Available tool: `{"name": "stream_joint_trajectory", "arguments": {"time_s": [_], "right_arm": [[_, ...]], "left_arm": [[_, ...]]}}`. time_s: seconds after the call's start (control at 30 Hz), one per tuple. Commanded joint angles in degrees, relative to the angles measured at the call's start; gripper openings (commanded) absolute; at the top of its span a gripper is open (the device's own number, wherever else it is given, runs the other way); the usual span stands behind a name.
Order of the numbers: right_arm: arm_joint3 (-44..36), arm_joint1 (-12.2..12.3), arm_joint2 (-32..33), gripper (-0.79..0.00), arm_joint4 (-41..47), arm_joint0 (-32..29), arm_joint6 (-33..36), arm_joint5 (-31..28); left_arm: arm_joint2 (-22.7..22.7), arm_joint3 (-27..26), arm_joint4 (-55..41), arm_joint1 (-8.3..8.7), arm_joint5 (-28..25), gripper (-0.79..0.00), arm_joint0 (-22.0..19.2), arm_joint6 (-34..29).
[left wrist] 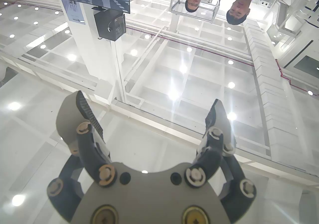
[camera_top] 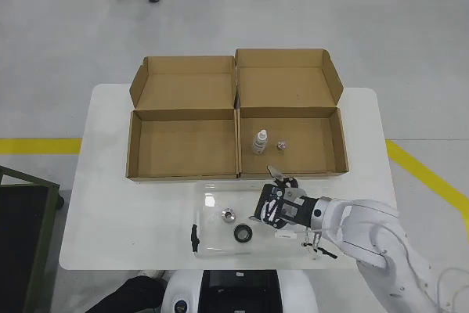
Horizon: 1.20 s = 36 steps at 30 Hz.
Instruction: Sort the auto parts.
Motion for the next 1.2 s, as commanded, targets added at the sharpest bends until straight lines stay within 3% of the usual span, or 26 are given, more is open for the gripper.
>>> {"name": "stream_joint_trajectory", "arguments": {"time_s": [0.0,0.6,1.17], "right_arm": [[-0.33,0.12,-0.31,-0.015,-0.76,-0.73,-0.3,-0.31],[3.07,1.12,-2.77,-0.043,-3.94,-2.95,1.24,-4.31],[11.93,0.54,-9.4,-0.062,0.39,4.93,5.04,-6.36]], "left_arm": [[0.0,0.0,0.0,0.0,0.0,0.0,0.0,0.0],[0.0,0.0,0.0,0.0,0.0,0.0,0.0,0.0],[0.0,0.0,0.0,0.0,0.0,0.0,0.0,0.0]]}}
